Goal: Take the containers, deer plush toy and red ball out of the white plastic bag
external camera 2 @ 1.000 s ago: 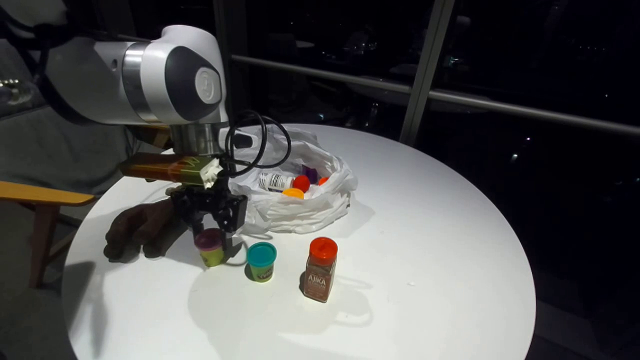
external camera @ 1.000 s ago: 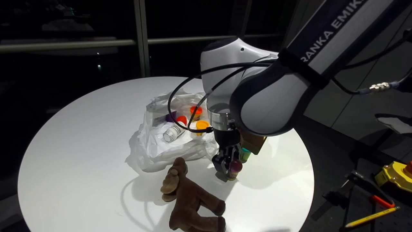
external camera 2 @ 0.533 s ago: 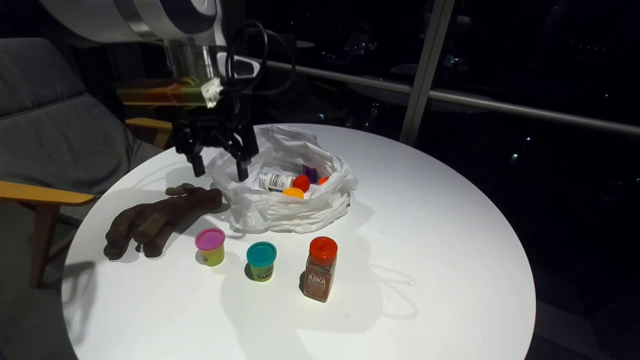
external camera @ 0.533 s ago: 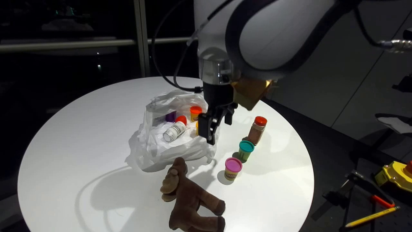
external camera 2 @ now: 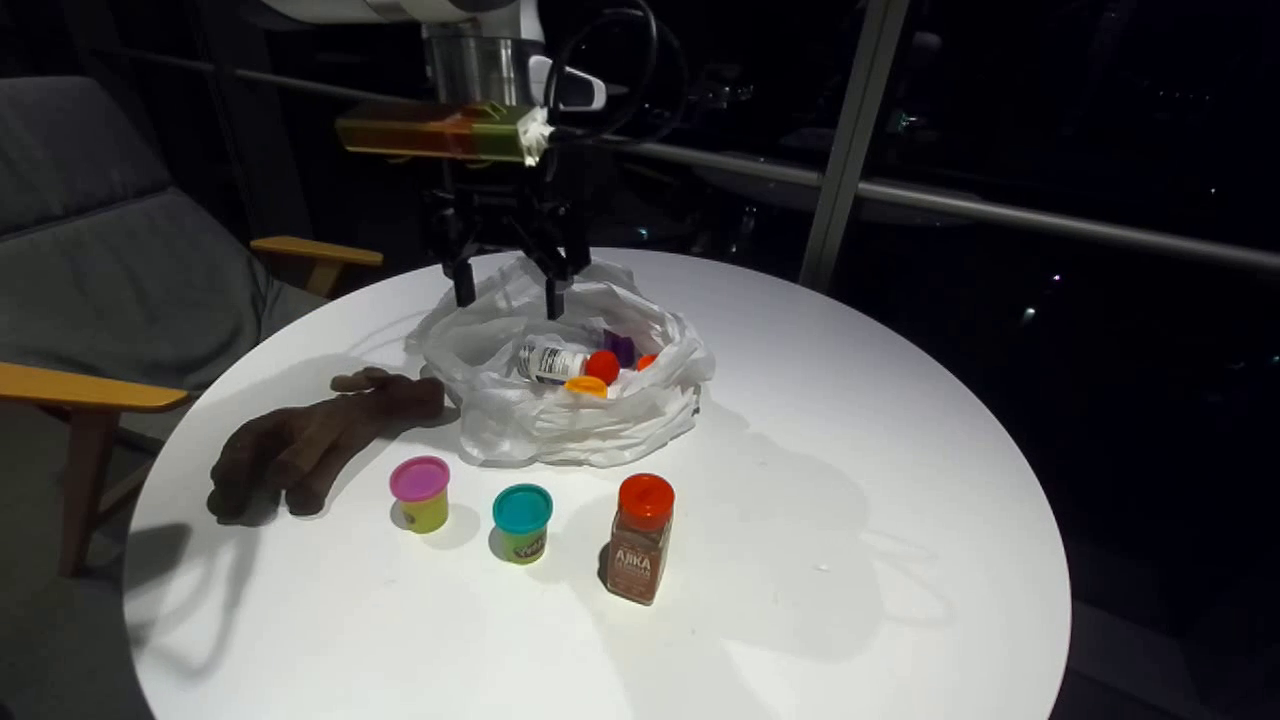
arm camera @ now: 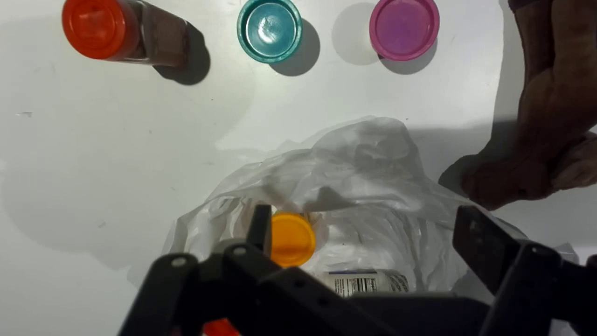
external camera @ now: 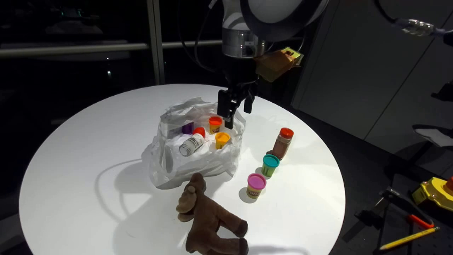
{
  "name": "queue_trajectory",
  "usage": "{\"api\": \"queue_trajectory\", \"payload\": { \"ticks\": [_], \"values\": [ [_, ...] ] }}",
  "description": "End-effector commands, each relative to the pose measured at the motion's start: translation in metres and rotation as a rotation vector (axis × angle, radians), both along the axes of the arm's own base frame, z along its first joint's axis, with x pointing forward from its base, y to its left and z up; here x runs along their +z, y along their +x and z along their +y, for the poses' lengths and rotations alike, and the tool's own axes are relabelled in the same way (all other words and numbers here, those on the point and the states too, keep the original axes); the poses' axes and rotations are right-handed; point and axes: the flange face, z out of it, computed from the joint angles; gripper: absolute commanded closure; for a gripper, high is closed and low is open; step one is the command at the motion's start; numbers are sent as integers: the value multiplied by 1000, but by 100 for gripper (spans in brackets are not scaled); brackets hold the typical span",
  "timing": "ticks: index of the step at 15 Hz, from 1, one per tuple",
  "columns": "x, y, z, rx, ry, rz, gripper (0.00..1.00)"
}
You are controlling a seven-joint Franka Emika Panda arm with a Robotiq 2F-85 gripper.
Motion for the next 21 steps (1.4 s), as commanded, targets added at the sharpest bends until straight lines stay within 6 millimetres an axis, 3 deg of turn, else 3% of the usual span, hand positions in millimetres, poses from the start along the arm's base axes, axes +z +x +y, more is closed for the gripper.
{"api": "queue_trajectory", "payload": {
  "ticks": [1, 8, 12, 21],
  "values": [
    [-9, 23, -8, 20, 66, 10, 0],
    [-52, 39, -2, 64, 95, 50, 0],
    [-75, 50, -10, 67, 71, 54, 0],
    [-98, 90, -35, 24, 55, 36, 0]
  ]
}}
